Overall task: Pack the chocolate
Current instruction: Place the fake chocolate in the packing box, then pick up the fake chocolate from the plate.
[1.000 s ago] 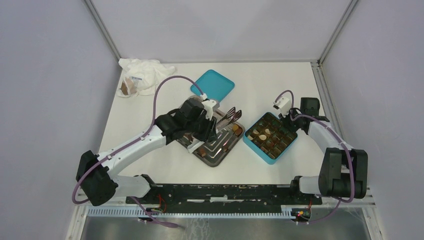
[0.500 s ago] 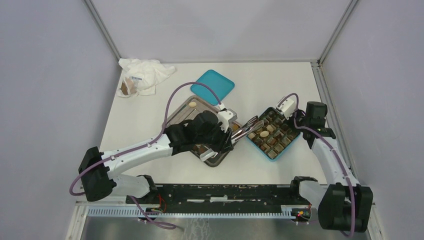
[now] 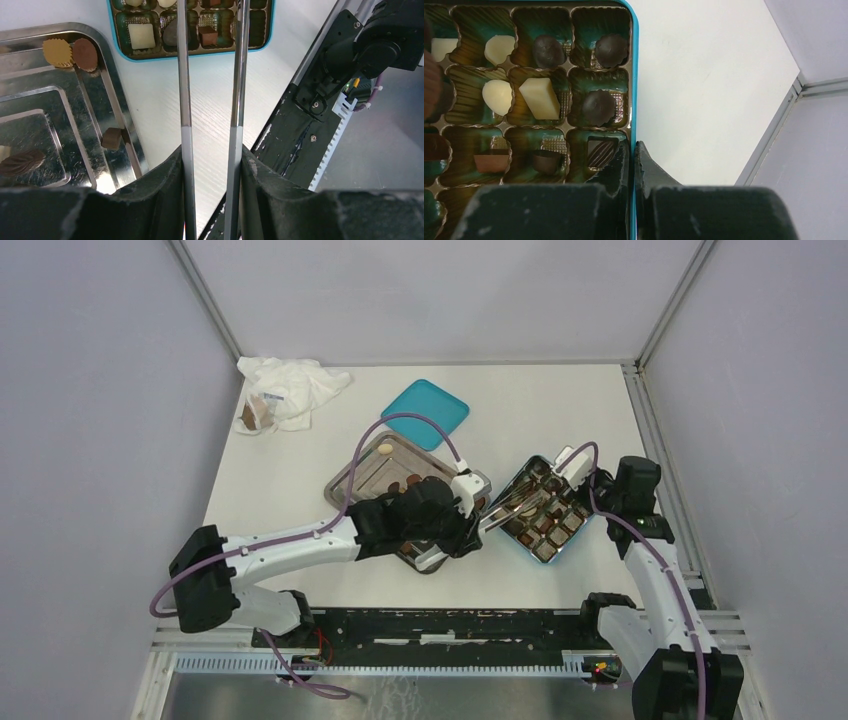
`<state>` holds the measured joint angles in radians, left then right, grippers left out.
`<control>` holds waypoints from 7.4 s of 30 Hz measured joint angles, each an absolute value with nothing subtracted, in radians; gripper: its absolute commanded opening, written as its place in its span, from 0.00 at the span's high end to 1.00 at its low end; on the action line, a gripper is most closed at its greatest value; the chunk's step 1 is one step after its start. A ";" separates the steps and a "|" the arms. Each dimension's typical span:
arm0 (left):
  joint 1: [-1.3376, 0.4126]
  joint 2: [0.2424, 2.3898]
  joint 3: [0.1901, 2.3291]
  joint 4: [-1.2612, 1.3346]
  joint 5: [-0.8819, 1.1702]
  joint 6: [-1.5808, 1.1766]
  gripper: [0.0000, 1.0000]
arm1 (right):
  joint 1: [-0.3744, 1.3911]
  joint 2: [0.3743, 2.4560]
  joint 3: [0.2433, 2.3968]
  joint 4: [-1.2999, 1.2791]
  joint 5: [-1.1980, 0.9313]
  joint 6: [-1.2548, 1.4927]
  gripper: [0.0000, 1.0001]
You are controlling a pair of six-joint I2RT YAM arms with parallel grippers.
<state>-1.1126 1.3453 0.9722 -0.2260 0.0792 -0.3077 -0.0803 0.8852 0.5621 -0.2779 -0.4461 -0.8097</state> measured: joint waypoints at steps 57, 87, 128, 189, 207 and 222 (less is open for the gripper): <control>-1.214 1.843 1.316 -0.236 0.062 -0.374 0.95 | -0.238 1.032 0.669 -0.207 -0.270 -0.491 0.47; -1.214 1.905 1.404 -0.306 0.053 -0.374 0.53 | -0.241 1.048 0.664 -0.197 -0.269 -0.487 0.47; -1.032 1.377 1.053 -0.509 -0.241 -0.374 0.58 | -0.241 1.081 0.664 -0.300 -0.437 -0.582 0.46; -0.812 1.441 1.005 -0.732 -0.198 -0.407 0.52 | -0.241 1.093 0.664 -0.316 -0.456 -0.604 0.45; -0.808 1.464 1.003 -0.731 -0.170 -0.407 0.92 | -0.241 1.093 0.664 -0.316 -0.463 -0.607 0.45; -0.806 1.358 0.989 -0.709 -0.121 -0.406 0.98 | -0.241 1.093 0.664 -0.316 -0.471 -0.608 0.42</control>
<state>-0.8062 1.3579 0.9890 -0.7094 -0.1211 -0.4065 -0.2405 1.0931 0.6636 -0.3164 -0.4709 -0.6079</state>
